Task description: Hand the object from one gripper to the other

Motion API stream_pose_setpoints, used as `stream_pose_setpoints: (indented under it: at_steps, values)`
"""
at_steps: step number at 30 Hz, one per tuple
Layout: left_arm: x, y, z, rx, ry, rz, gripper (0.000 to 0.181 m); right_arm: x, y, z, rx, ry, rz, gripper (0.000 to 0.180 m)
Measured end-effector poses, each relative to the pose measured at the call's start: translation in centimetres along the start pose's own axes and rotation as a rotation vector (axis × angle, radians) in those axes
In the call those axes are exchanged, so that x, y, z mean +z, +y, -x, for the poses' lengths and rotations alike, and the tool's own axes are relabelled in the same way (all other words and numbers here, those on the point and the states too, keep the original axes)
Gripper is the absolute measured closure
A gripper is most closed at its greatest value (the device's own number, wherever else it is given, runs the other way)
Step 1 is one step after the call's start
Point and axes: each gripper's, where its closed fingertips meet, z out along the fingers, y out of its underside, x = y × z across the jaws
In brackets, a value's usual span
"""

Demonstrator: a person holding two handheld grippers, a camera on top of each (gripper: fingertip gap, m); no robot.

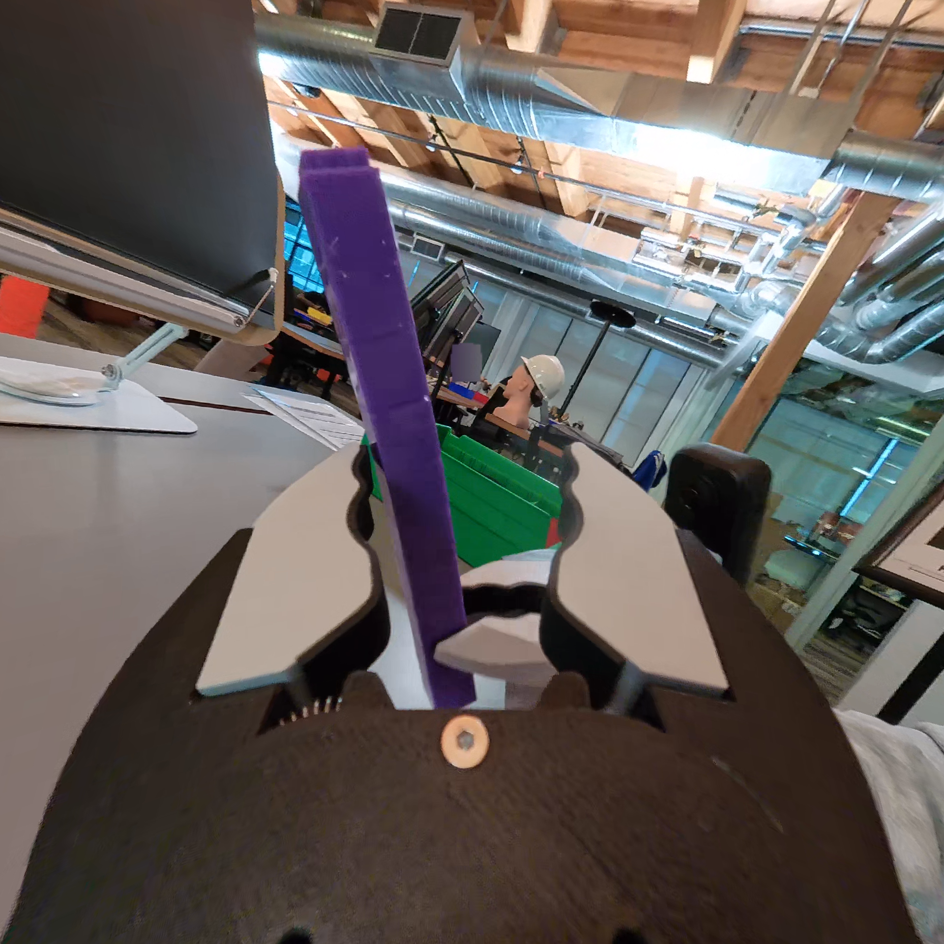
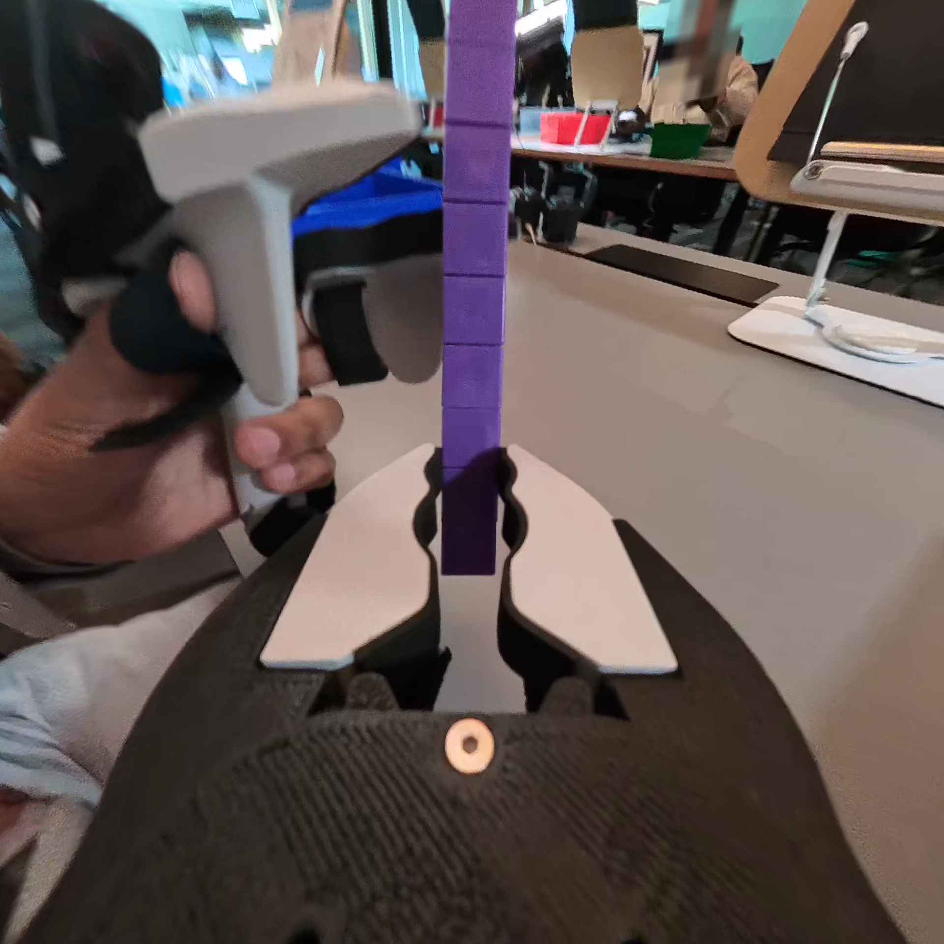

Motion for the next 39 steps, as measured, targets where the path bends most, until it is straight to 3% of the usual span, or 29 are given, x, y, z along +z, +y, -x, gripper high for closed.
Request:
stream_pose_setpoints:
  at_steps: [10, 20, 27, 30, 32, 36, 39]
  values:
    - [0.4, 1.5, -0.5, -0.103, 0.144, 0.09, 0.114, -2.3, -3.1, -1.8, 0.285, -0.201, -0.233, 0.159]
    - [-0.7, 0.0, 0.1, -0.317, 0.26, 0.031, 0.157, -2.4, -3.6, 0.1, 0.45, -0.395, -0.289, 0.159]
    - [-0.7, 0.0, 0.0, -0.323, 0.272, 0.034, 0.157, -2.4, -3.6, 0.3, 0.506, -0.439, -0.303, 0.159]
    - [-0.4, 0.7, 0.4, -0.325, 0.244, 0.07, 0.145, -2.5, -3.7, 0.8, 0.496, -0.467, -0.3, 0.159]
    - [-0.4, 0.8, -0.2, -0.312, 0.267, 0.074, 0.156, -2.2, -3.5, 1.1, 0.469, -0.455, -0.277, 0.159]
    - [-0.4, 0.6, -0.5, -0.238, 0.252, 0.082, 0.156, -2.1, -3.5, 1.3, 0.461, -0.457, -0.275, 0.159]
    - [-0.4, 0.6, -0.2, -0.177, 0.213, 0.088, 0.157, -1.7, -3.1, 0.4, 0.398, -0.352, -0.261, 0.156]
